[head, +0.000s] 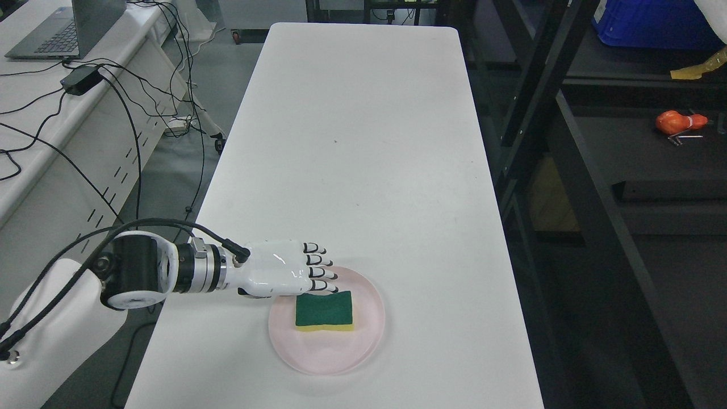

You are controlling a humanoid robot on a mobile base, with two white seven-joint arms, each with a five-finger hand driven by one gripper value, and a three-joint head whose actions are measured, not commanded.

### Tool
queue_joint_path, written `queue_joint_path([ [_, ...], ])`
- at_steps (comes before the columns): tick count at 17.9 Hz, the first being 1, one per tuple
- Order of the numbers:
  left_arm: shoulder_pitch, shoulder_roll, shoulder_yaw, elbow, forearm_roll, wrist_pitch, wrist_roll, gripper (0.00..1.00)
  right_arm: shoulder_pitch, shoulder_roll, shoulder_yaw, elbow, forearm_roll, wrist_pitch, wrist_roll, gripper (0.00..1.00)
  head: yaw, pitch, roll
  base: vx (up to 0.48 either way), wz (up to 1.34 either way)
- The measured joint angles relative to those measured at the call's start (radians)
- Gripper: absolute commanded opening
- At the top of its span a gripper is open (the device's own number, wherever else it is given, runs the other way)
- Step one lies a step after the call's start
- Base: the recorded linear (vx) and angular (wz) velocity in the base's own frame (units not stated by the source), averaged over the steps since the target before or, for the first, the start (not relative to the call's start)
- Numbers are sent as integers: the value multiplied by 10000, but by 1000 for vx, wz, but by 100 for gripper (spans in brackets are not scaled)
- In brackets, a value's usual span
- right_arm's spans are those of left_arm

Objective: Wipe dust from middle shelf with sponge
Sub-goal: 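Lower the left hand over the sponge and close fingers on it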

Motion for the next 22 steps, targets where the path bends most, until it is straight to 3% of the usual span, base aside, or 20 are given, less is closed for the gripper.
queue_joint_path([
  [13,542,-1326,-196,432,-438,40,67,88,-1,0,-1,0,0,0,0,100,0,0,0,-1,1],
  [22,812,-1649,69,536,-456,4,-36,46,0,0,-1,0,0,0,0,100,0,0,0,-57,48],
])
